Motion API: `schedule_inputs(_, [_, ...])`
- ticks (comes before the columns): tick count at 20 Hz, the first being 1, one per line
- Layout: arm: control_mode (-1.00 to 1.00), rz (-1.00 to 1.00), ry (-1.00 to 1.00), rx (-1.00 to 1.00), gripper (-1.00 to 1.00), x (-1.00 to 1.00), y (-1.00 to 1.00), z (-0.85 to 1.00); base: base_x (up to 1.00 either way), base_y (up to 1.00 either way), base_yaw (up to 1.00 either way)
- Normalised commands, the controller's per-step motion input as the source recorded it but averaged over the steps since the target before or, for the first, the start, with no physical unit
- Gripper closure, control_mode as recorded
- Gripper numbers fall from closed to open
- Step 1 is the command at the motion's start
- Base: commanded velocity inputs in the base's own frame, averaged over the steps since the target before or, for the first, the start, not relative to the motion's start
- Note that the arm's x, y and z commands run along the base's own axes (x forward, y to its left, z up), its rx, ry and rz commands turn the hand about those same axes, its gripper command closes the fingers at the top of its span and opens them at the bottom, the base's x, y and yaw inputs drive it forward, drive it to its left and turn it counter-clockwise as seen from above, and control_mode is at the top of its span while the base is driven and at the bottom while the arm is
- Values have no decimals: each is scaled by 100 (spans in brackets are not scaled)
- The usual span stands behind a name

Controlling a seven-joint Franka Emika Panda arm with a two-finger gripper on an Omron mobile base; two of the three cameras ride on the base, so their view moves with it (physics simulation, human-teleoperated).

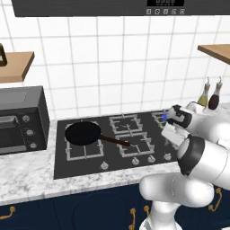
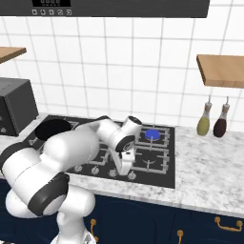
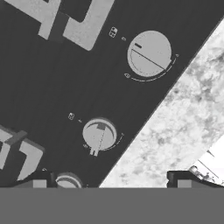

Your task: Turn off the rear right burner of the stove.

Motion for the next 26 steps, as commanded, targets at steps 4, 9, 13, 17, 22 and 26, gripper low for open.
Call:
schedule_inputs(4, [-100, 0, 0, -8, -100, 0, 22, -32, 0, 0, 0])
schedule_inputs(9, [-100, 0, 0, -1, -100, 4, 3, -11, 0, 0, 0])
schedule_inputs(13, [-100, 0, 0, -5, -100, 8, 0, -29, 0, 0, 0])
schedule_inputs(17, [-100, 0, 0, -2, -100, 21, 0, -20, 0, 0, 0])
schedule_inputs(22, [-100, 0, 0, 0, -100, 15, 0, -13, 0, 0, 0])
schedule_inputs(26, [-100, 0, 2, -4, -100, -5, 0, -22, 0, 0, 0])
